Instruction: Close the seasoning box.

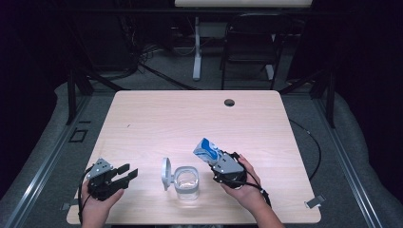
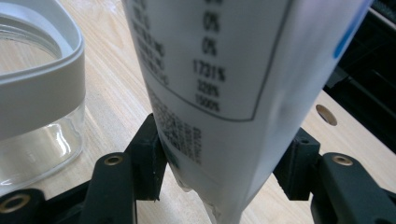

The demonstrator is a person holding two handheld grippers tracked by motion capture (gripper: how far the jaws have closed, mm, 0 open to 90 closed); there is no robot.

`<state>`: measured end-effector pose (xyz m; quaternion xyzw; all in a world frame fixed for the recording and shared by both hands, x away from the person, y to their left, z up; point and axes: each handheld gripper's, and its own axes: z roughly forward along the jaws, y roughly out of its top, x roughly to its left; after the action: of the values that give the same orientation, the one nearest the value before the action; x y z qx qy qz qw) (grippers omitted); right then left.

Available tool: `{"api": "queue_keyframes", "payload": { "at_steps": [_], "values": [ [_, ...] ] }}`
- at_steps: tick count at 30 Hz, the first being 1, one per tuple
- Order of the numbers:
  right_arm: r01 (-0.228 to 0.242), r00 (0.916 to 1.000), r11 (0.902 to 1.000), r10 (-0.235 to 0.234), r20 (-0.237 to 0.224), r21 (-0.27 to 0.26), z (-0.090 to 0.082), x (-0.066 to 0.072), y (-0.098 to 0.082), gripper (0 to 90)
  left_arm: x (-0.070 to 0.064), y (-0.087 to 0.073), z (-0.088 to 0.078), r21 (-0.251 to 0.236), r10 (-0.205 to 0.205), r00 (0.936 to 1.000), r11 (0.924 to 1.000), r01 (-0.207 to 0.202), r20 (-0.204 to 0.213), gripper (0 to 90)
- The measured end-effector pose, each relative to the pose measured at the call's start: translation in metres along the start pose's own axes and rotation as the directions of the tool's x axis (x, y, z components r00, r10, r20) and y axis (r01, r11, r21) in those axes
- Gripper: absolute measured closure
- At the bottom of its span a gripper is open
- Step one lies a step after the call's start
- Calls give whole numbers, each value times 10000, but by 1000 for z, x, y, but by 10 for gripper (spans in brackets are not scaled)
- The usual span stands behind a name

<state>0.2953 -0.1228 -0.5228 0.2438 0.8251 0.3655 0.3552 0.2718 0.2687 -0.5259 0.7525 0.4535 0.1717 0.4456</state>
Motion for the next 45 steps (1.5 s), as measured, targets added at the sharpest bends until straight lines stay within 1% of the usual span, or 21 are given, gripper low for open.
{"api": "queue_keyframes", "payload": {
  "at_steps": [7,13,17,19,23,25,28,29,30,32,34,35,36,37,40,42,43,45],
  "values": [
    [604,9980,9981,-606,166,125,-1,4,0,437,0,0,0,11,22,10000,10000,-22,-15,562],
    [1170,9927,9928,-1177,262,268,-1,10,-2,437,0,0,0,26,27,10000,10000,-27,-11,562],
    [1591,9864,9867,-1602,364,335,-1,14,-4,437,0,0,0,29,0,10000,10000,0,-20,562],
    [1712,9841,9845,-1727,405,386,0,16,-4,437,0,0,0,34,-4,10000,10000,4,-25,562],
    [1859,9809,9820,-1875,525,328,1,20,-5,437,0,0,1,34,-12,10000,10000,12,-12,562],
    [2108,9756,9767,-2128,543,399,2,21,-5,437,0,-1,1,30,-21,10000,10000,21,-24,562],
    [2298,9716,9724,-2317,484,415,2,22,-6,437,0,-1,1,55,20,10000,10000,-19,-19,562],
    [2329,9706,9718,-2347,536,371,3,23,-7,437,0,-1,1,64,18,10000,10000,-18,-19,562],
    [2473,9667,9677,-2499,547,487,3,23,-7,437,0,-1,1,68,19,10000,10000,-19,-14,562],
    [2533,9649,9660,-2561,579,509,3,24,-8,437,0,-1,1,75,16,10000,10000,-16,-15,562],
    [2733,9586,9592,-2778,621,724,2,23,-8,437,0,-1,1,70,18,10000,10000,-17,-26,562],
    [2753,9577,9585,-2801,655,736,2,23,-9,437,0,-1,1,64,14,10000,10000,-13,-21,562],
    [2667,9608,9620,-2701,626,589,3,25,-10,437,1,-1,1,66,12,10000,10000,-12,-25,562],
    [2821,9555,9565,-2872,682,748,2,24,-10,437,0,-1,1,68,-13,10000,10000,13,-31,562],
    [2885,9537,9554,-2926,694,628,3,26,-12,437,0,-1,1,74,-11,10000,10000,11,-22,562],
    [2916,9529,9542,-2959,662,671,3,26,-12,437,0,-1,1,68,-18,10000,10000,18,-24,562],
    [3011,9497,9506,-3061,662,752,3,26,-12,437,0,-1,1,71,-15,10000,10000,15,-23,562],
    [3098,9467,9476,-3151,664,784,2,27,-12,437,0,-1,1,69,-15,10000,10000,16,-25,562]
  ]
}}
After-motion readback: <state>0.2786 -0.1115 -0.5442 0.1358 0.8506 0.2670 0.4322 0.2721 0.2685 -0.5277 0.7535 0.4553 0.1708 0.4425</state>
